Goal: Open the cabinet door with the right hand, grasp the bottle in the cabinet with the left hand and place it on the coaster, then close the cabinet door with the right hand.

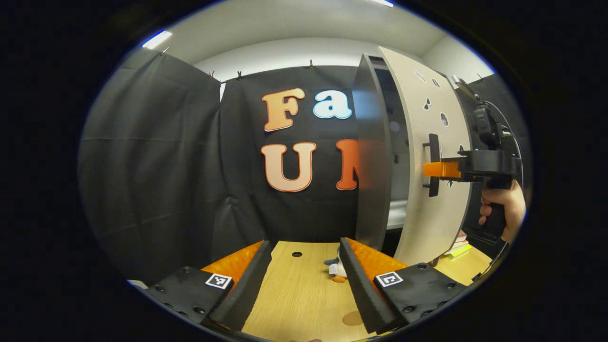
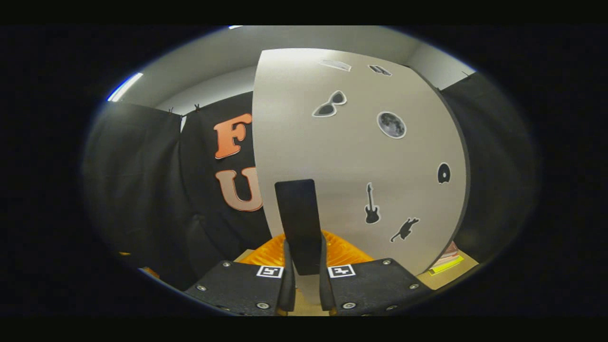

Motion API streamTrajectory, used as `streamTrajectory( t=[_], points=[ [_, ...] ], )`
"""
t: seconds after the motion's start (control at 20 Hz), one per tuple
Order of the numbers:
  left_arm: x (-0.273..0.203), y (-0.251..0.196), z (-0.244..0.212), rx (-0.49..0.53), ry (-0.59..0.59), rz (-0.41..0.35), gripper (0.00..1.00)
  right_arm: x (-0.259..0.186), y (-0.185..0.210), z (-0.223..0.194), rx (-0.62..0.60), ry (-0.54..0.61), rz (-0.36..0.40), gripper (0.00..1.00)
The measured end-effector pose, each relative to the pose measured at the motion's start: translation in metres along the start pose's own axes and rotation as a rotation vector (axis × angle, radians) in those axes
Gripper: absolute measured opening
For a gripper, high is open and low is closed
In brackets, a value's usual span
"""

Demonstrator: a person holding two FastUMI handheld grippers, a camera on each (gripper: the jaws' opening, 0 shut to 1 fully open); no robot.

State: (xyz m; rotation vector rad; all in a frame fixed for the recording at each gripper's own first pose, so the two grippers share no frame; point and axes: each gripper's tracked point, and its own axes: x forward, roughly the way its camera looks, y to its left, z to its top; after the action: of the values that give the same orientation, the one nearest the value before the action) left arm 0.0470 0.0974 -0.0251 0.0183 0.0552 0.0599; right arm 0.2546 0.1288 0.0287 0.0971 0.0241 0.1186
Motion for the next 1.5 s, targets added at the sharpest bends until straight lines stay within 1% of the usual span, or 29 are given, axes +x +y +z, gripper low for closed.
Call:
streamTrajectory(
  t=[0.1,0.15,0.25,0.3,0.35,0.5,0.55,0.65,0.8,0.85,0.95,1.0,1.05,1.1,1.2,1.25,1.3,1.35,1.4,1.45,1.5],
  points=[
    [-0.013,-0.008,-0.002,0.003,0.001,0.006,0.94,-0.007,-0.003,0.001,0.018,-0.005,-0.005,0.19],
    [-0.018,-0.011,-0.001,0.002,0.005,0.009,0.94,-0.010,-0.004,0.001,0.022,-0.010,-0.007,0.17],
    [-0.026,-0.018,-0.002,0.002,0.012,0.013,0.94,-0.017,-0.008,0.001,0.032,-0.007,-0.010,0.18],
    [-0.031,-0.021,-0.003,0.005,0.013,0.017,0.94,-0.021,-0.010,0.000,0.038,-0.008,-0.011,0.15],
    [-0.034,-0.025,-0.002,0.007,0.014,0.017,0.94,-0.025,-0.011,0.001,0.042,-0.012,-0.009,0.17],
    [-0.040,-0.040,-0.001,0.012,0.015,0.018,0.94,-0.037,-0.017,0.001,0.043,-0.017,-0.004,0.17],
    [-0.041,-0.047,-0.001,0.016,0.019,0.014,0.94,-0.040,-0.019,0.001,0.046,-0.015,0.000,0.15],
    [-0.040,-0.058,-0.002,0.022,0.027,0.008,0.94,-0.047,-0.023,0.002,0.055,-0.015,0.002,0.17],
    [-0.041,-0.072,0.001,0.021,0.022,0.008,0.94,-0.056,-0.034,0.003,0.046,-0.024,-0.021,0.19],
    [-0.041,-0.078,0.001,0.019,0.021,0.005,0.94,-0.058,-0.037,0.005,0.050,-0.033,-0.030,0.17],
    [-0.040,-0.091,0.000,0.019,0.022,-0.004,0.94,-0.061,-0.045,0.006,0.052,-0.040,-0.052,0.16],
    [-0.039,-0.097,0.000,0.020,0.022,-0.009,0.94,-0.064,-0.051,0.006,0.039,-0.040,-0.060,0.19],
    [-0.038,-0.104,0.001,0.019,0.023,-0.013,0.94,-0.066,-0.056,0.008,0.040,-0.043,-0.070,0.16],
    [-0.037,-0.109,0.001,0.017,0.021,-0.015,0.94,-0.067,-0.059,0.008,0.044,-0.044,-0.075,0.16],
    [-0.036,-0.123,0.006,0.009,0.012,-0.026,0.94,-0.071,-0.065,0.009,0.054,-0.047,-0.077,0.14],
    [-0.038,-0.128,0.008,0.009,0.006,-0.029,0.94,-0.072,-0.067,0.009,0.048,-0.048,-0.075,0.16],
    [-0.040,-0.135,0.009,0.009,0.003,-0.036,0.94,-0.072,-0.069,0.009,0.037,-0.048,-0.071,0.13],
    [-0.042,-0.140,0.009,0.009,0.003,-0.043,0.94,-0.073,-0.072,0.009,0.026,-0.046,-0.065,0.16],
    [-0.044,-0.146,0.008,0.009,0.003,-0.051,0.94,-0.074,-0.075,0.008,0.024,-0.043,-0.058,0.13],
    [-0.047,-0.150,0.008,0.009,0.004,-0.052,0.94,-0.075,-0.076,0.009,0.032,-0.044,-0.055,0.16],
    [-0.049,-0.153,0.009,0.006,0.002,-0.057,0.94,-0.075,-0.078,0.009,0.038,-0.044,-0.058,0.15]
  ],
)
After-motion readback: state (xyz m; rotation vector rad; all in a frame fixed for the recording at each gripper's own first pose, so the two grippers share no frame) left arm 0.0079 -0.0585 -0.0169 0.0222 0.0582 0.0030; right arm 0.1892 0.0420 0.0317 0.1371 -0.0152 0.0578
